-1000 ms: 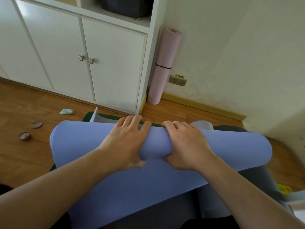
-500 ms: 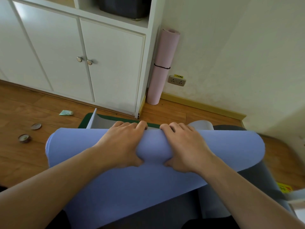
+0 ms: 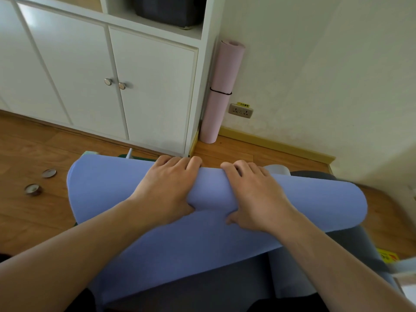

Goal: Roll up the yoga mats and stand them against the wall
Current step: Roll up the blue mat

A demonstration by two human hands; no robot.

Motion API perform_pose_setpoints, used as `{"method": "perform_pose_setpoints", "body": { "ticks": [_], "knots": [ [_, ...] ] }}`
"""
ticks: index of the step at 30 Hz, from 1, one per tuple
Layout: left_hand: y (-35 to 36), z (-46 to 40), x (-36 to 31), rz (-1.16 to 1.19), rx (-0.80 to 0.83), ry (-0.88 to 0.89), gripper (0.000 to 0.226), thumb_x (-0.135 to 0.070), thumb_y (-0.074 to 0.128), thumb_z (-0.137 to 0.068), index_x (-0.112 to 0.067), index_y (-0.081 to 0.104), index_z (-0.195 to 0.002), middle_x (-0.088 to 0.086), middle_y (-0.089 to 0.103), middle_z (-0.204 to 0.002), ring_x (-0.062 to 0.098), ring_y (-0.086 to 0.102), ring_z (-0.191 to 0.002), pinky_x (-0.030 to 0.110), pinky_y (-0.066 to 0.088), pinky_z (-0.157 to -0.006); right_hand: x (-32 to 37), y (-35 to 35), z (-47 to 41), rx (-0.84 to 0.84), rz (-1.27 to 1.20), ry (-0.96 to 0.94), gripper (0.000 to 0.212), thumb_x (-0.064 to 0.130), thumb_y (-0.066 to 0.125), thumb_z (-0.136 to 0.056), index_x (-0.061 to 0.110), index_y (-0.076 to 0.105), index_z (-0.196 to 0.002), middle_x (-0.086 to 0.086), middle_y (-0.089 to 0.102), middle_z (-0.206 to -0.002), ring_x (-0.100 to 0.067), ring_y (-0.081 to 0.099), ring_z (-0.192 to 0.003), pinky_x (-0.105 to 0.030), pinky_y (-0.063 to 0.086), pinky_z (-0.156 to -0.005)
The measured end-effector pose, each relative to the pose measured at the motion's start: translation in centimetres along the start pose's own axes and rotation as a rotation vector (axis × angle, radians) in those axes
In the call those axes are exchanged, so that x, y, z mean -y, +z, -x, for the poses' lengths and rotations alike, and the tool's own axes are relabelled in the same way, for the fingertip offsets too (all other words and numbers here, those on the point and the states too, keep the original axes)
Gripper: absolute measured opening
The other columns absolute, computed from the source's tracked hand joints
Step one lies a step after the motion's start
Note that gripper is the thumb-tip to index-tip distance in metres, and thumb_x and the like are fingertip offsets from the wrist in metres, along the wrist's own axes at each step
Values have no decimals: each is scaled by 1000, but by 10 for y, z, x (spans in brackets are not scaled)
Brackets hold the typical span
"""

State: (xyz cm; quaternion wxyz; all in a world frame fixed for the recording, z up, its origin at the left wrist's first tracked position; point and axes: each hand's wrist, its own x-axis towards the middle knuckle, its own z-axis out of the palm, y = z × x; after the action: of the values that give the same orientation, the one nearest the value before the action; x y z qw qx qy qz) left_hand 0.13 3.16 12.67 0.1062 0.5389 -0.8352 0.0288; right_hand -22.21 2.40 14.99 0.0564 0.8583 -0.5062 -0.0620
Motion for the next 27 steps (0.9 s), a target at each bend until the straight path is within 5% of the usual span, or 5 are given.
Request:
{"method": "perform_pose_setpoints", "body": {
  "ticks": [9, 13, 18, 23, 27],
  "knots": [
    [7, 7, -10, -161, 110, 0, 125, -75, 83, -52, -16, 34, -151, 6, 47, -139, 30, 48, -125, 43, 44, -109, -1, -1, -1, -7, -127, 25, 88, 64, 81, -63, 36, 40, -136, 11, 60, -116, -18, 60, -106, -34, 47, -82],
    [7, 3, -11, -129, 82, 14, 107, -65, 83, -67, -22, 30, -150, 0, 51, -140, 25, 52, -125, 42, 46, -107, -3, -1, 1, 42, -152, 1, 87, 65, 81, -65, 38, 39, -136, 12, 57, -122, -17, 58, -112, -35, 48, -88],
    [3, 2, -5, 18, 102, -12, 94, -67, 80, -67, -30, 33, -141, -10, 58, -133, 18, 58, -119, 39, 48, -105, -4, 4, 3, 91, -50, -20, 120, 69, 88, -63, 31, 20, -155, 5, 42, -140, -22, 45, -128, -40, 40, -112],
    [0, 8, 1, 41, 168, 14, 95, -72, 75, -70, -33, 32, -145, -10, 52, -141, 16, 52, -125, 34, 40, -111, 2, 6, -2, 53, -83, -19, 90, 66, 83, -64, 34, 37, -135, 8, 54, -124, -21, 56, -114, -36, 45, -91],
    [6, 12, -6, -132, 141, 46, 126, -83, 76, -60, -19, 27, -157, 5, 38, -149, 28, 42, -135, 43, 38, -115, 1, 0, -3, 56, -157, 19, 90, 69, 81, -60, 38, 41, -135, 13, 59, -119, -17, 60, -106, -35, 45, -80]
  ]
}}
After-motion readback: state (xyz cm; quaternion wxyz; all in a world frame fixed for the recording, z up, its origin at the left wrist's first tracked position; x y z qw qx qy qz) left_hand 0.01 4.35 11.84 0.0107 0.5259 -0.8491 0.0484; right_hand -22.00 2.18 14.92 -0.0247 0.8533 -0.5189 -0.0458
